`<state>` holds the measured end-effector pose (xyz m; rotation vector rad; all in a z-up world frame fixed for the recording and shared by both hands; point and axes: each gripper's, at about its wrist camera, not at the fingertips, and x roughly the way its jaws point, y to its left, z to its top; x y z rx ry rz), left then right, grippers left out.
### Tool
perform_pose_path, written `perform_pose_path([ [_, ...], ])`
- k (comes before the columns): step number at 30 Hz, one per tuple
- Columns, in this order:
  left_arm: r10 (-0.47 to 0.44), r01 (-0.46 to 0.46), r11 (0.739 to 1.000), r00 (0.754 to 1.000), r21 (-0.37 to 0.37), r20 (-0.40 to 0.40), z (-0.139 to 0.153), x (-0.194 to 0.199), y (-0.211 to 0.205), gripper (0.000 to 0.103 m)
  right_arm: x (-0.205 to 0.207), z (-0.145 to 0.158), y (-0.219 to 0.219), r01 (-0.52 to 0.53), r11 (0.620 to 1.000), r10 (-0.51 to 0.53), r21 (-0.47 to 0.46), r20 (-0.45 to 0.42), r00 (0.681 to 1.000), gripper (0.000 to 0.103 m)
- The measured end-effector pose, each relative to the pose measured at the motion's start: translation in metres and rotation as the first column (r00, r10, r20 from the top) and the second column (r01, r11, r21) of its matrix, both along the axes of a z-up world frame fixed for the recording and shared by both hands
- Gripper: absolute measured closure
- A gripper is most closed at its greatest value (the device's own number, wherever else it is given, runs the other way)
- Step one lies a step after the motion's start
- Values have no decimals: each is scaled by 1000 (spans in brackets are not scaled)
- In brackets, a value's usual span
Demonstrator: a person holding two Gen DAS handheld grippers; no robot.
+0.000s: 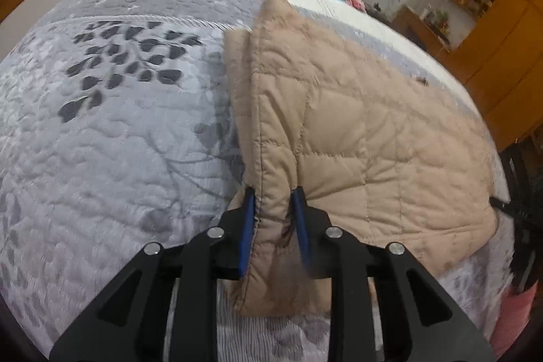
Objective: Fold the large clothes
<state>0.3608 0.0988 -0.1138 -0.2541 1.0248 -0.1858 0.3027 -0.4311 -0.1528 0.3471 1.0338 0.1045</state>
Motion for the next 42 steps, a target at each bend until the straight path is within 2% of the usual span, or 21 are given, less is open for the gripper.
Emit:
perform_pose_path([
  [1, 36, -37, 999, 999, 21, 25, 10, -6, 4, 71, -12, 13, 1, 38, 998, -36, -49, 34, 999, 82],
  [2, 70, -75, 995, 995, 69, 73, 21, -14, 4, 72, -19, 21, 3, 60, 995, -55, -79, 63, 997, 81],
  [4, 88, -111, 984, 983, 141, 162, 42, -27, -3, 72, -33, 37, 10, 66, 994, -56, -85, 116, 992, 81],
  [7, 26, -52, 991, 978, 123, 208, 64, -36, -34, 73, -39, 54, 44, -3, 1000, 5, -15, 148, 989, 81],
  [10, -29, 4, 992, 978, 123, 206, 68, -38, -72, 74, -36, 57, 77, -62, 998, 66, -31, 159, 985, 81],
  [12, -74, 52, 992, 978, 117, 195, 60, -37, -98, 74, -32, 50, 107, -91, 994, 100, -63, 155, 983, 83],
  [15, -113, 100, 991, 982, 88, 151, 39, -32, -124, 79, -24, 35, 132, -115, 992, 121, -52, 134, 984, 84],
  [18, -125, 108, 987, 982, 121, 142, 22, -28, -138, 80, -13, 17, 137, -99, 991, 108, -86, 115, 987, 84],
  [21, -136, 125, 986, 986, 106, 97, 1, -20, -142, 80, -6, -2, 140, -102, 990, 111, -94, 88, 990, 84],
  [23, -156, 143, 982, 983, 124, 96, -11, -19, -143, 80, -5, -13, 143, -108, 988, 117, -108, 79, 990, 84],
  [28, -179, 159, 973, 977, 164, 115, -23, -22, -148, 79, -5, -28, 155, -112, 979, 126, -168, 78, 989, 85],
  [35, -166, 153, 978, 982, 140, 91, -19, -19, -145, 80, -3, -27, 154, -120, 983, 132, -138, 76, 988, 85],
  [38, -182, 172, 979, 980, 114, 80, 0, -22, -135, 78, -14, -8, 139, -146, 987, 153, -63, 114, 982, 79],
  [39, -176, 166, 981, 980, 102, 91, 7, -24, -128, 78, -20, 2, 130, -148, 988, 152, -37, 148, 977, 72],
  [40, -165, 155, 984, 980, 90, 110, 16, -27, -119, 73, -25, 10, 121, -142, 990, 144, -19, 174, 974, 67],
  [41, -154, 144, 986, 979, 78, 132, 25, -29, -109, 61, -28, 17, 110, -129, 992, 127, -3, 192, 973, 59],
  [42, -126, 118, 991, 979, 62, 159, 37, -30, -92, 53, -32, 25, 94, -105, 994, 99, 17, 211, 972, 54],
])
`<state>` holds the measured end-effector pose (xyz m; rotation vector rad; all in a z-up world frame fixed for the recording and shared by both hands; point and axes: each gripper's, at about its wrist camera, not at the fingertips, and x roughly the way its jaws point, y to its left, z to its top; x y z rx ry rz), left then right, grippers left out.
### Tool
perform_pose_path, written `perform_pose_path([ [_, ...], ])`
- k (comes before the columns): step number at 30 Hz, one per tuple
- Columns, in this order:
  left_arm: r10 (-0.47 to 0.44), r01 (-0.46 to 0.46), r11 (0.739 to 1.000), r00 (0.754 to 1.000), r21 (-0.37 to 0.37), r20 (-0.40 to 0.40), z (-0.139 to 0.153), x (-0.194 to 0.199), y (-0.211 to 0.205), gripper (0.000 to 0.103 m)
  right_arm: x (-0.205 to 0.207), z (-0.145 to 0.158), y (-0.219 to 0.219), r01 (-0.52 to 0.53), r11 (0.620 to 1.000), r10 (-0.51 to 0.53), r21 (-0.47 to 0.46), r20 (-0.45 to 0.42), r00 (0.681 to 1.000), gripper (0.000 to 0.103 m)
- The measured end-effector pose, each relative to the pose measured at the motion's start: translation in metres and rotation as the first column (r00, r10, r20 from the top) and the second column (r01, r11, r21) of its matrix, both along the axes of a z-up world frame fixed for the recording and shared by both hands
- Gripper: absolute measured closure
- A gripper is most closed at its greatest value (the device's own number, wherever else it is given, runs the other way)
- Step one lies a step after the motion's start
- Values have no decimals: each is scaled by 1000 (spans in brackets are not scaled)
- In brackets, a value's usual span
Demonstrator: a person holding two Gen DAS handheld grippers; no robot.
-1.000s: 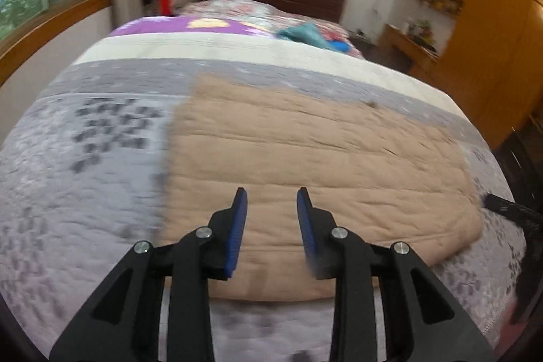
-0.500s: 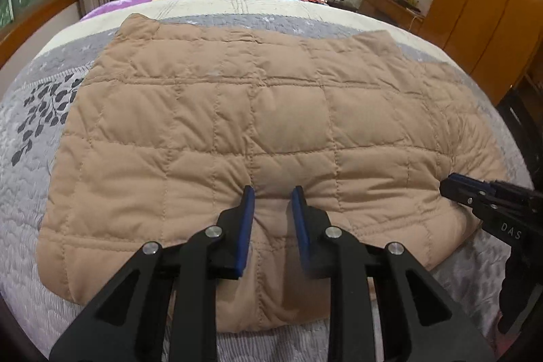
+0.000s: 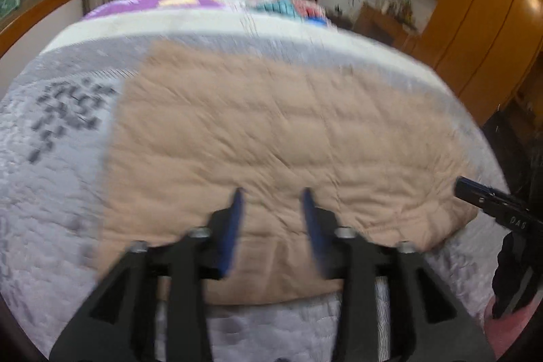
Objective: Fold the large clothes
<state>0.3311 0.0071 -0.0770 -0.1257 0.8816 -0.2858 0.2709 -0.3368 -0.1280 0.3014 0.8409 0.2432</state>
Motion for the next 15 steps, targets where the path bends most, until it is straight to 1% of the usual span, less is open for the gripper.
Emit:
perform_pose_path([
  [1, 27, -27, 1000, 1000, -3, 11, 8, 1, 12, 43, -2, 5, -15, 20, 1000, -20, 15, 5, 1000, 52],
  [3, 87, -87, 996, 996, 3, 28, 16, 7, 41, 40, 1, 9, -43, 66, 997, -66, 28, -4, 998, 42],
  [4, 114, -114, 993, 993, 12, 24, 17, 13, 56, 37, 4, 8, -60, 104, 994, -104, 29, -18, 994, 37],
  [5, 151, -151, 988, 989, 16, 2, 15, 22, 76, 36, 9, 4, -79, 127, 991, -125, 39, -44, 991, 36],
  [6, 171, -171, 985, 985, -1, -24, 10, 28, 91, 36, 9, -2, -91, 134, 989, -130, 60, -65, 989, 35],
  [7, 182, -183, 983, 982, -23, -44, 6, 32, 101, 36, 11, -6, -99, 137, 987, -130, 85, -84, 988, 34],
  [8, 193, -199, 978, 978, -70, -84, -1, 41, 118, 36, 18, -16, -114, 129, 982, -113, 141, -119, 986, 32],
  [11, 188, -209, 966, 972, -154, -140, -14, 58, 134, 36, 30, -38, -135, 129, 962, -90, 241, -166, 982, 29],
  [13, 160, -192, 959, 974, -209, -163, -24, 66, 138, 36, 38, -48, -141, 131, 953, -82, 274, -184, 980, 26],
  [15, 129, -172, 950, 976, -262, -175, -32, 73, 133, 36, 45, -55, -144, 128, 947, -72, 295, -193, 979, 26],
])
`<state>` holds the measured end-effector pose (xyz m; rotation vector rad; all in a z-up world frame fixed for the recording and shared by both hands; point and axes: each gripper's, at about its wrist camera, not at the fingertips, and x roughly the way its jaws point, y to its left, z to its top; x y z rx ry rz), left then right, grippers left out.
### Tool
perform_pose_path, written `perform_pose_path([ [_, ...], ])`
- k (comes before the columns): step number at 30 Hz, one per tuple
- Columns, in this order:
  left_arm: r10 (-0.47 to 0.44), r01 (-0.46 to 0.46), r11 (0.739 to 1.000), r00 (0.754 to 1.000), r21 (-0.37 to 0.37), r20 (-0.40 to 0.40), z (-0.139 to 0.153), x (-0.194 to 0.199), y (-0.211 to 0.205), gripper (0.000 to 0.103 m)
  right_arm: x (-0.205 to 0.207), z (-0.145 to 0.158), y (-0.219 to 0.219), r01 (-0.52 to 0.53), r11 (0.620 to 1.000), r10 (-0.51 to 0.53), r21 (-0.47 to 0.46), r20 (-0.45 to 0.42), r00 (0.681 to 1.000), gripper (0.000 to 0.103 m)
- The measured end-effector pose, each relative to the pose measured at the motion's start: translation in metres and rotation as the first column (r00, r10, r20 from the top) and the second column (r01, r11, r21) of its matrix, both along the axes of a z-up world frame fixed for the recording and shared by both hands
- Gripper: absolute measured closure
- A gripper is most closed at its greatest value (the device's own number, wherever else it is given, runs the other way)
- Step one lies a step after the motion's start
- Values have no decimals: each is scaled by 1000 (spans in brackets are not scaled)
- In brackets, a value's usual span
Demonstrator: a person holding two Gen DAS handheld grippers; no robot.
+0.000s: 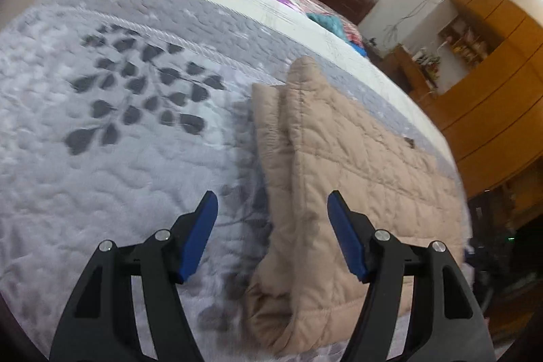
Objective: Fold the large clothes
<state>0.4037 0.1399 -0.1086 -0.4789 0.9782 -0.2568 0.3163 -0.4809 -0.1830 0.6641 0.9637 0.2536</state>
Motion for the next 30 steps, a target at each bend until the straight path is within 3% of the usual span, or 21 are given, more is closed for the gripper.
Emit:
perform_pose_path([
  [3, -36, 36, 997, 999, -70, 3, -7, 14, -6, 34, 12, -11, -3, -18, 999, 19, 31, -16, 1000, 25],
  [9, -57, 49, 993, 996, -109, -68, -37, 44, -19, 32, 30, -27, 0, -36, 996, 38, 84, -23, 999, 23],
  [14, -88, 79, 986, 995, -147, -52, -43, 54, -31, 26, 49, -31, -4, -37, 994, 38, 106, -10, 999, 23],
  [15, -96, 87, 985, 994, -146, -51, -42, 55, -33, 26, 54, -32, -2, -38, 993, 39, 110, -8, 999, 24],
  [18, -142, 132, 978, 988, -160, -58, -42, 60, -51, 27, 65, -32, 5, -42, 993, 44, 111, -15, 999, 40],
  [20, -178, 164, 972, 981, -169, -72, -44, 62, -68, 48, 68, -33, 8, -48, 992, 50, 119, -16, 999, 57],
  [22, -172, 161, 977, 983, -142, -68, -44, 59, -76, 60, 67, -32, 10, -55, 986, 57, 157, -10, 998, 74],
  [23, -175, 166, 976, 983, -140, -56, -43, 57, -80, 71, 65, -29, 11, -55, 986, 56, 160, -1, 998, 77],
  [26, -153, 145, 973, 988, -179, -30, -36, 48, -82, 85, 58, -16, 15, -58, 990, 55, 129, 24, 998, 85],
  [30, -129, 129, 976, 992, -175, 12, -16, 36, -86, 90, 44, 13, 18, -67, 992, 58, 111, 81, 995, 88],
])
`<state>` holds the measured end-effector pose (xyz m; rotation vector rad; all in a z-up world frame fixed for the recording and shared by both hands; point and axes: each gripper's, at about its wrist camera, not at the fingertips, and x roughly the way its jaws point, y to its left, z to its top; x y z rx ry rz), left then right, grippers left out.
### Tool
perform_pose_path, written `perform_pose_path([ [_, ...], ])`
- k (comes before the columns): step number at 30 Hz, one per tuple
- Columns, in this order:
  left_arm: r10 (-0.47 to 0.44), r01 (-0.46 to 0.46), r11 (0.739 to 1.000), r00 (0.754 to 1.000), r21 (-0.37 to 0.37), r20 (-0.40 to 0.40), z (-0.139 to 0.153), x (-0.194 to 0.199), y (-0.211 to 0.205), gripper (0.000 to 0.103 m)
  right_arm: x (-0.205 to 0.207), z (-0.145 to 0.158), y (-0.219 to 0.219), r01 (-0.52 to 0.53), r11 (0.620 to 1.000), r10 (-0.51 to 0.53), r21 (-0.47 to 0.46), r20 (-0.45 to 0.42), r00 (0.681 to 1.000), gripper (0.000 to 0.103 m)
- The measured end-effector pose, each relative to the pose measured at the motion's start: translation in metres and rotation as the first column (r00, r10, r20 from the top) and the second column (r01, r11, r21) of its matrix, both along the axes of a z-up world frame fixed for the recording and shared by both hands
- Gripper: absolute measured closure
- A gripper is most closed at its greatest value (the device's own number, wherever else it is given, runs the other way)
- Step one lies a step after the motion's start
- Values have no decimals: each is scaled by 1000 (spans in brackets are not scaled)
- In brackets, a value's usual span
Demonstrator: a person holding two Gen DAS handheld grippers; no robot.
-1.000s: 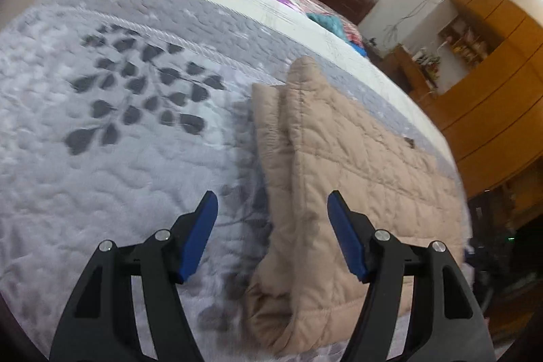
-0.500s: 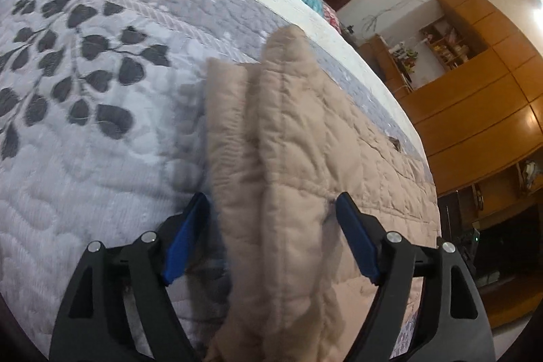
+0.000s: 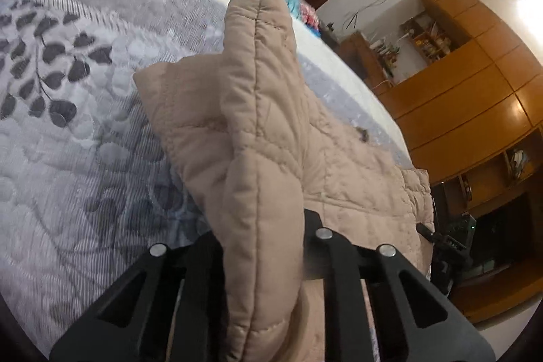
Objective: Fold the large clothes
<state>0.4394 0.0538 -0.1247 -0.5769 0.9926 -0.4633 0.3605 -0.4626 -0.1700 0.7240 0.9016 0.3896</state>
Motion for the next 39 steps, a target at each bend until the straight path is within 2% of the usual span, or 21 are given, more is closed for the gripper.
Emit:
perform_pose_path([
  [4, -11, 12, 1000, 998, -13, 64, 33, -26, -4, 91, -26, 40, 8, -27, 999, 28, -31, 66, 997, 88],
  [7, -30, 31, 999, 992, -12, 119, 65, -58, -5, 91, -53, 69, 17, -45, 997, 52, -63, 107, 993, 88],
  [10, -33, 36, 999, 989, -15, 145, 85, -92, 6, 91, -88, 94, 25, -69, 995, 79, -73, 137, 987, 88],
  [15, -32, 35, 999, 985, -10, 172, 101, -151, 29, 91, -139, 100, 40, -111, 991, 120, -72, 146, 982, 88],
  [17, -30, 32, 999, 987, -11, 159, 96, -169, 44, 90, -153, 93, 49, -129, 989, 138, -76, 132, 982, 88],
  [20, -34, 31, 999, 990, 26, 135, 78, -194, 56, 90, -170, 76, 62, -148, 985, 156, -86, 101, 983, 88],
  [23, -34, 28, 998, 994, 58, 101, 47, -212, 62, 90, -185, 55, 69, -153, 984, 159, -87, 64, 985, 88],
  [27, -10, 6, 997, 999, 78, 46, 5, -215, 78, 86, -188, 17, 66, -122, 990, 121, -69, -15, 993, 86],
  [31, 4, -2, 997, 1000, 72, -26, -37, -209, 88, 73, -188, -18, 62, -95, 993, 89, -70, -87, 992, 81],
  [36, 1, 1, 997, 999, 73, -36, -49, -206, 91, 69, -184, -52, 58, -76, 997, 74, -8, -137, 988, 76],
  [38, 2, 2, 996, 999, 91, -39, -46, -208, 89, 68, -185, -51, 57, -76, 997, 74, -12, -135, 988, 74],
  [39, 5, -1, 995, 999, 98, -45, -44, -208, 88, 67, -186, -48, 57, -72, 997, 68, -30, -136, 988, 69],
])
